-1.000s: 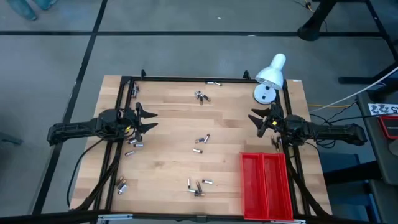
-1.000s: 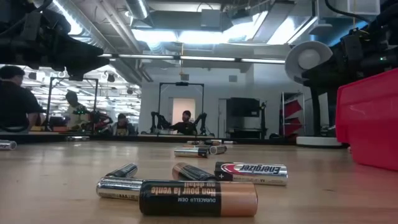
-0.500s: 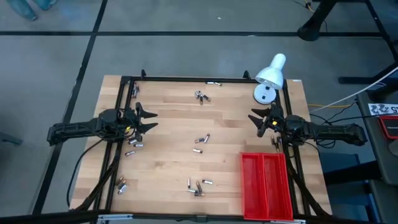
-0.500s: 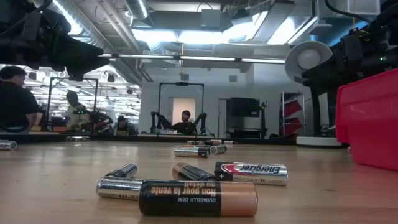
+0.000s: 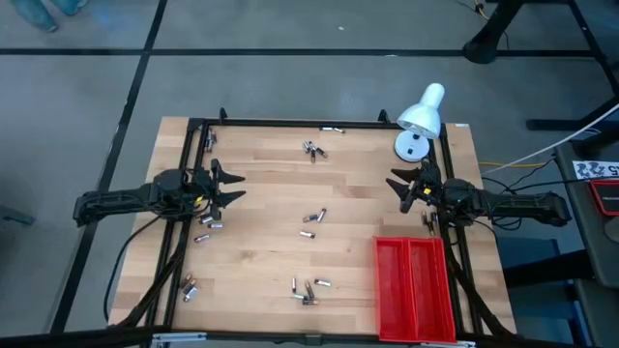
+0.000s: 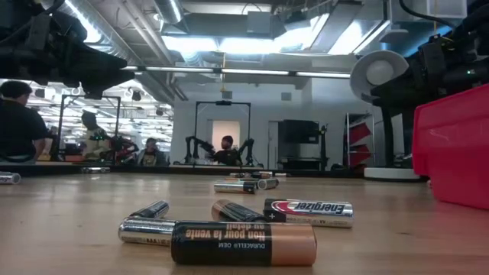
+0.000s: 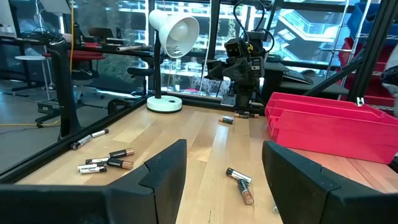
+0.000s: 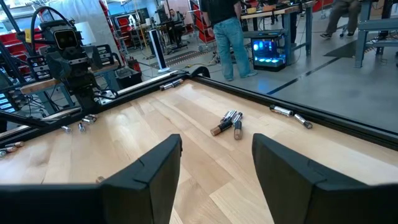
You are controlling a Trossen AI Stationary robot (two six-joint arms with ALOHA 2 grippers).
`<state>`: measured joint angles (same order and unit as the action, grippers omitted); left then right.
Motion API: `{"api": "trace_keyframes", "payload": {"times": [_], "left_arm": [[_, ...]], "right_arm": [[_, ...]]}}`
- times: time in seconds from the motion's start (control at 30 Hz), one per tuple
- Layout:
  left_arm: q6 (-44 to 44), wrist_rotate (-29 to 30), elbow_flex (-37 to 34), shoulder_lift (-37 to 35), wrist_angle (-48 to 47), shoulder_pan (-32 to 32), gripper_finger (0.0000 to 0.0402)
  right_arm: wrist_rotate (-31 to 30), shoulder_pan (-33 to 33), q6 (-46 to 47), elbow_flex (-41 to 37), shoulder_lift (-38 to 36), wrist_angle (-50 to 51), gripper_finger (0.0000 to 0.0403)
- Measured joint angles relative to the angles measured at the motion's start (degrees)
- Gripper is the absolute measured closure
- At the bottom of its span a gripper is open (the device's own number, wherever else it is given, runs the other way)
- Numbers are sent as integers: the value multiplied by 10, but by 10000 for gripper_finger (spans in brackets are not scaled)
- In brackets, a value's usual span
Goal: Sort batteries
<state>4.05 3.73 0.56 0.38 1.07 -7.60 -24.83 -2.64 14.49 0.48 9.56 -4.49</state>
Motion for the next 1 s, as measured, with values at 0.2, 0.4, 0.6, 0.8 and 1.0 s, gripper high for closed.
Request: {"api": "trace_keyframes", "payload": {"times": [0.2, 0.4, 0.6, 0.8, 1.0], "left_arm": [[0, 0, 0, 0, 0, 0, 204], [0, 0, 0, 0, 0, 0, 204], [0, 0, 0, 0, 0, 0, 204], [0, 0, 0, 0, 0, 0, 204], [0, 0, 0, 0, 0, 0, 204]], "right_arm": [[0, 0, 0, 0, 0, 0, 203], [0, 0, 0, 0, 0, 0, 203], [0, 0, 0, 0, 0, 0, 203], [0, 0, 0, 0, 0, 0, 203], [-16, 0, 11, 4, 1, -42, 203]]}}
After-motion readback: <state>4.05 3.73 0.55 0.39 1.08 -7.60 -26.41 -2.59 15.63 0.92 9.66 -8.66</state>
